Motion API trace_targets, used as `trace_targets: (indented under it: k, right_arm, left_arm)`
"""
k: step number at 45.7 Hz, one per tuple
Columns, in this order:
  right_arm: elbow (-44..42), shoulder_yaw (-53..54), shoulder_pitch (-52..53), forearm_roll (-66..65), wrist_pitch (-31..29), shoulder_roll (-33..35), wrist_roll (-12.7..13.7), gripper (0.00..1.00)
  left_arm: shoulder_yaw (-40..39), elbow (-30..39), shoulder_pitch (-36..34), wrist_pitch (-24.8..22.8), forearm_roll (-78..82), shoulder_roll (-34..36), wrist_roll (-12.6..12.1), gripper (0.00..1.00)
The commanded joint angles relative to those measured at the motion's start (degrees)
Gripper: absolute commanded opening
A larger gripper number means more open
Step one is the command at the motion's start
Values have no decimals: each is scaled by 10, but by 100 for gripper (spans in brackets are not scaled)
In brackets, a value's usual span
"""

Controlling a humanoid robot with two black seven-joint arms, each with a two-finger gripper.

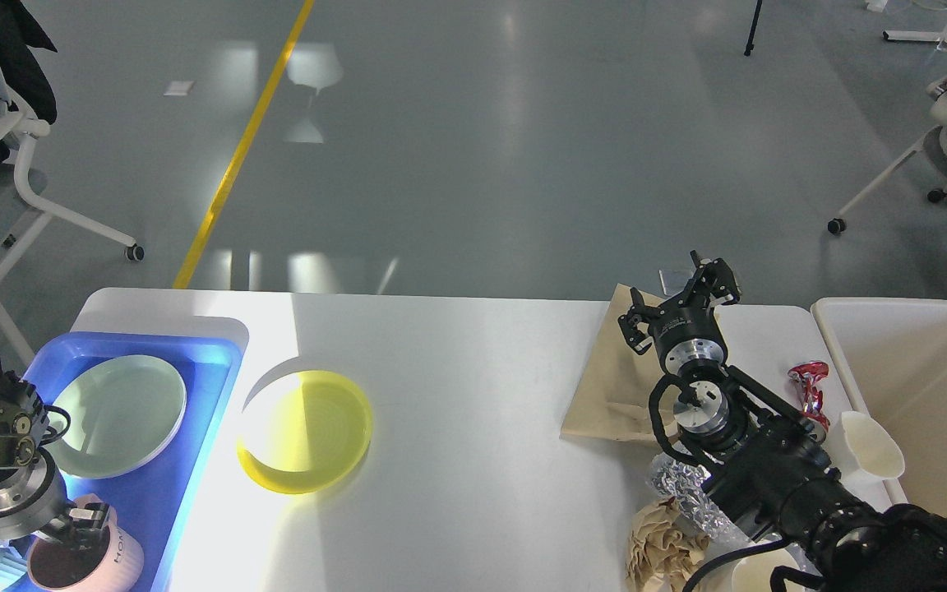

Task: Tidy desktop
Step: 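Lift the pink mug and set it down near the blue tray, then move the left gripper to the yellow plate and grasp its rim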

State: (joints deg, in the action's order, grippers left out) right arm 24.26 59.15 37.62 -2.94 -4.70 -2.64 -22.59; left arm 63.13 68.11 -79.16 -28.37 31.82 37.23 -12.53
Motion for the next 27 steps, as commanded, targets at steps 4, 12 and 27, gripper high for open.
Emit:
trace_targets:
  k: [4, 12, 27]
  right_arm:
    - [0, 0, 0, -1, 0, 0, 0, 100]
    - [0, 0, 0, -1, 0, 0, 0, 100]
    - [0, 0, 0, -1, 0, 0, 0, 100]
  left_arm:
    - [-20, -1, -39, -96, -1, 10, 3, 98]
    - [-74, -3, -118, -243, 0, 64, -2, 98]
    - [-213, -31, -262, -266, -42, 80, -8, 98]
